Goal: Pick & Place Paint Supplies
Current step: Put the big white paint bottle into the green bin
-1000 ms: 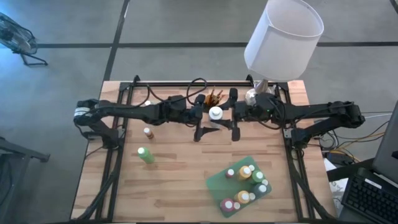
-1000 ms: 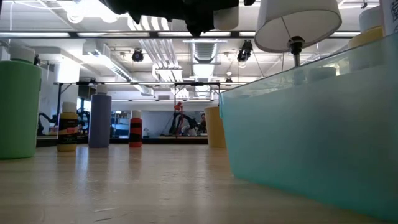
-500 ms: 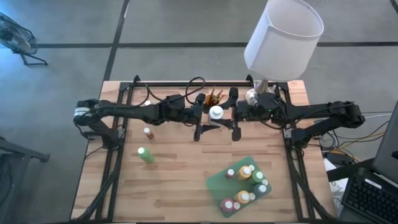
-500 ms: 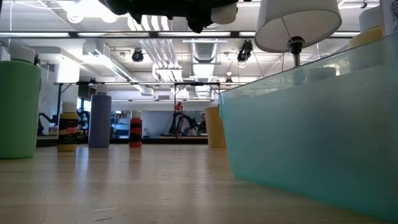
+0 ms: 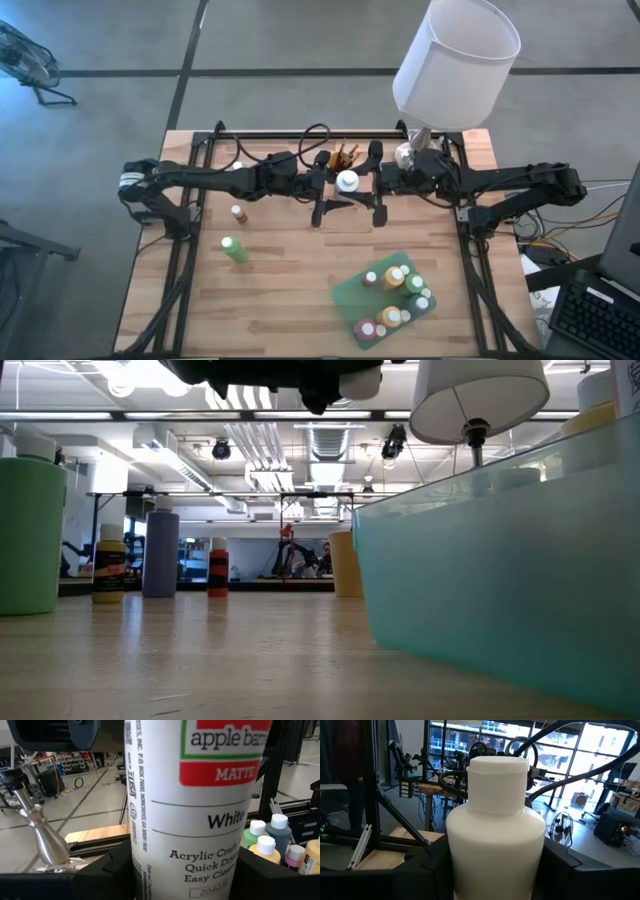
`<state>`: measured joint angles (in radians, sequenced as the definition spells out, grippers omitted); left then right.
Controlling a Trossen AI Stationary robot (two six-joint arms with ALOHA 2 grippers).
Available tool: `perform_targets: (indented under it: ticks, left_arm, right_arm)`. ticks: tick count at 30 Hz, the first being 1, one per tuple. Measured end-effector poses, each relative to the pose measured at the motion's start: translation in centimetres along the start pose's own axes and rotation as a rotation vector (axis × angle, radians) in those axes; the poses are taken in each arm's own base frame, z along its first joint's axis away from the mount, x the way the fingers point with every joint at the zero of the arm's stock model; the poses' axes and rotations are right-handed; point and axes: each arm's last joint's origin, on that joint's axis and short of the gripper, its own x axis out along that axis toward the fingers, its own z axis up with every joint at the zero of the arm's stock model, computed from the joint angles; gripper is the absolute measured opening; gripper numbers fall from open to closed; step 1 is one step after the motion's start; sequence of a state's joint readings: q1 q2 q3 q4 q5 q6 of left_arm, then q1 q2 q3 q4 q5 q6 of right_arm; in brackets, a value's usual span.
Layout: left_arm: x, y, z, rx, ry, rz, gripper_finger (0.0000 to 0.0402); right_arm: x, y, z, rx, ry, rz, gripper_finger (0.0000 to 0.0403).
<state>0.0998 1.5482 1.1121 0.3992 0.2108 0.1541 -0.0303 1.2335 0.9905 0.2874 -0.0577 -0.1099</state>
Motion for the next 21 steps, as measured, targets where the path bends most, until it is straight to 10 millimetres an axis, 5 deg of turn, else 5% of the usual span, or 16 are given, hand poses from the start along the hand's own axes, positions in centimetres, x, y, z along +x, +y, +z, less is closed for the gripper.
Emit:
perform_targets:
  ticks: [13,21]
  left_arm:
    - [-0.6,-0.1,-0.2,-0.033,0.107,-0.020,0.0216]
    - [-1.4,-0.2,-0.4,-0.078,0.402,-0.031,0.0216]
  right_arm:
    - [-0.9,0.0,0.3,0.045,0.150,0.012,0.0271]
    - [-2.2,-0.1,2.2,0.140,0.480,0.025,0.0303]
